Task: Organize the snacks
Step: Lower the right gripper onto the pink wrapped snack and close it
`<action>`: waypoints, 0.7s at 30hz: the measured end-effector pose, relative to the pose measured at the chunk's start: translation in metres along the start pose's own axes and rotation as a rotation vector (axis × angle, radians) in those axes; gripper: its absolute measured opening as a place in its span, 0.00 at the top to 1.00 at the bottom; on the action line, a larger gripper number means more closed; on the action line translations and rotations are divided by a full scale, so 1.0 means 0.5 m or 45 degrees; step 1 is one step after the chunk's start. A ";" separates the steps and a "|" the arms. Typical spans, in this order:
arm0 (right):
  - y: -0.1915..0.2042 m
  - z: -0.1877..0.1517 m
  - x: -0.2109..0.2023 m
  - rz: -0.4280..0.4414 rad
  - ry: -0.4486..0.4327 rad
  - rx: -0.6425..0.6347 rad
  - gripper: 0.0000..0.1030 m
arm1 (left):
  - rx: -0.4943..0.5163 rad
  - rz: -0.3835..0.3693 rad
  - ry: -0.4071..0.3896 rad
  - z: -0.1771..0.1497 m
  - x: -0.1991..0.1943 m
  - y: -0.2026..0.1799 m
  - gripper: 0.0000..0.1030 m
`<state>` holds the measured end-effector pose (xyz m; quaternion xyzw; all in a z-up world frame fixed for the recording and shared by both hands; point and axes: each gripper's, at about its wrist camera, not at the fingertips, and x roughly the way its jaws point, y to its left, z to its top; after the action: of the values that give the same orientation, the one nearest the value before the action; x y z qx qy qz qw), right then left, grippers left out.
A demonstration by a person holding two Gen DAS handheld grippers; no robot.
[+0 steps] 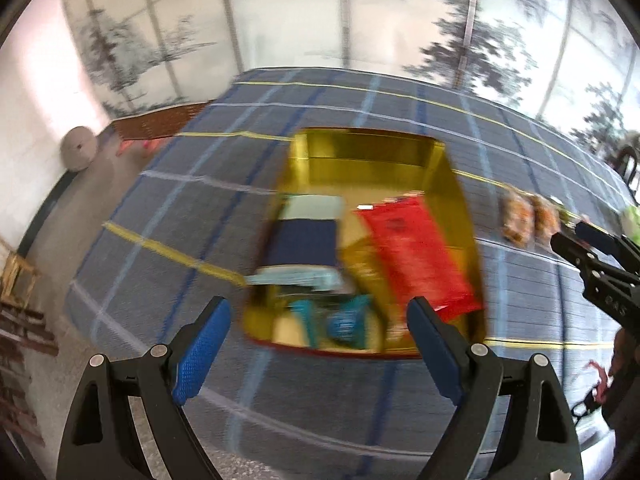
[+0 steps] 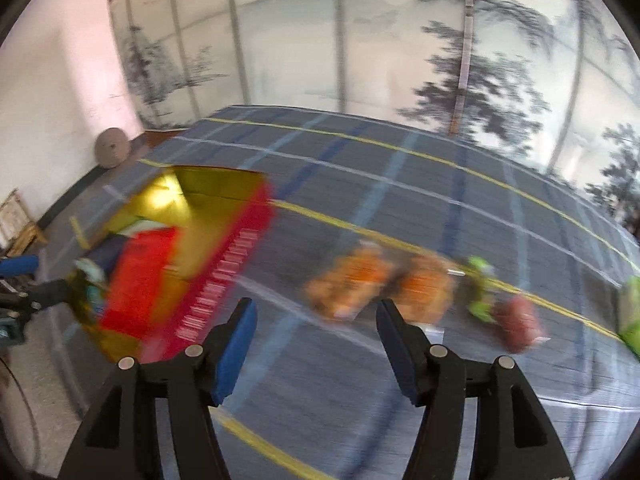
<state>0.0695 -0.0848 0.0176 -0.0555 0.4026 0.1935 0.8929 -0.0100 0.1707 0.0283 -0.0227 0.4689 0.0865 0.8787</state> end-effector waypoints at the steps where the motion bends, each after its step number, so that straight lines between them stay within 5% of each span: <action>1: -0.026 -0.004 -0.003 -0.026 -0.001 0.006 0.39 | 0.016 -0.012 0.001 0.003 0.002 -0.017 0.15; 11: -0.275 -0.048 -0.018 -0.220 0.004 0.159 0.39 | 0.202 -0.100 -0.009 0.031 0.032 -0.196 0.15; 21: -0.320 -0.065 0.049 -0.177 0.031 0.095 0.41 | 0.299 -0.158 0.001 0.077 0.092 -0.308 0.15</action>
<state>0.1240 -0.2328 -0.0312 -0.0523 0.4154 0.1154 0.9008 0.0730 0.0300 0.0054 0.0513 0.4739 -0.0236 0.8788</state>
